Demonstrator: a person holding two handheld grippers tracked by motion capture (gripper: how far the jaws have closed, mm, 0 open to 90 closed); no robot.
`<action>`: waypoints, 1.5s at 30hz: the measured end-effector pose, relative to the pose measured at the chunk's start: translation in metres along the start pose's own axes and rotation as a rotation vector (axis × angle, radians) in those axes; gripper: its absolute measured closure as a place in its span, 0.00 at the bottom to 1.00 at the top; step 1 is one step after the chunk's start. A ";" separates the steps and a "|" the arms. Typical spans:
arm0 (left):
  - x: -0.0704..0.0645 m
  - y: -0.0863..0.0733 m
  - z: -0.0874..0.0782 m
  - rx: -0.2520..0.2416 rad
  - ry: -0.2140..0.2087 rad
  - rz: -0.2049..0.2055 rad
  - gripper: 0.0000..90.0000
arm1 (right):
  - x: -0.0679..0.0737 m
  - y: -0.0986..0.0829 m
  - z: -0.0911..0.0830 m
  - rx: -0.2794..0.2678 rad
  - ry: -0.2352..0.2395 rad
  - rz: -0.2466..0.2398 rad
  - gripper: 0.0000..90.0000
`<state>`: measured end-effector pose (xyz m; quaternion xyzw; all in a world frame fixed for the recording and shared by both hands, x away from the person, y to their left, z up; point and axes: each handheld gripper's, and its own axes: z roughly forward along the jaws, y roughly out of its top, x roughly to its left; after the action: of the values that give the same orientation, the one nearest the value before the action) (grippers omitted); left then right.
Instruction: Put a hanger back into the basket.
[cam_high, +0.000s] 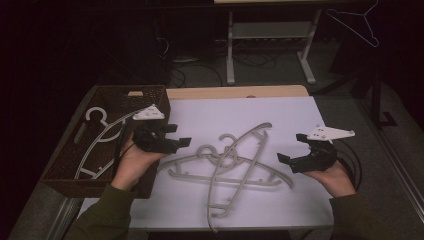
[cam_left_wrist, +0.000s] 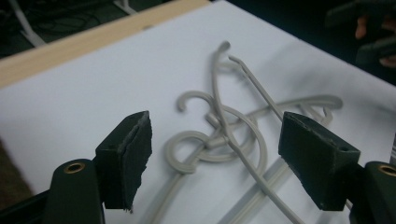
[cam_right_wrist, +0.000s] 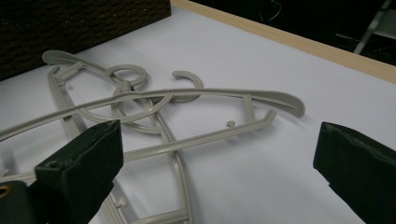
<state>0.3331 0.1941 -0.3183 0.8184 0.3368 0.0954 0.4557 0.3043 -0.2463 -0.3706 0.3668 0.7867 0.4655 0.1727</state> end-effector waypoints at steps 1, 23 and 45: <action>-0.003 -0.002 0.006 0.011 -0.009 0.005 0.28 | 0.000 0.000 0.000 0.001 0.000 -0.004 0.01; -0.038 -0.049 0.103 0.222 -0.067 0.050 0.33 | 0.003 -0.002 0.004 0.017 0.009 -0.006 0.01; -0.030 -0.063 0.127 0.297 -0.023 0.040 0.60 | 0.003 -0.002 0.003 0.014 0.013 -0.009 0.01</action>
<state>0.3402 0.1108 -0.4372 0.8844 0.3255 0.0444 0.3315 0.3034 -0.2425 -0.3740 0.3613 0.7927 0.4617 0.1673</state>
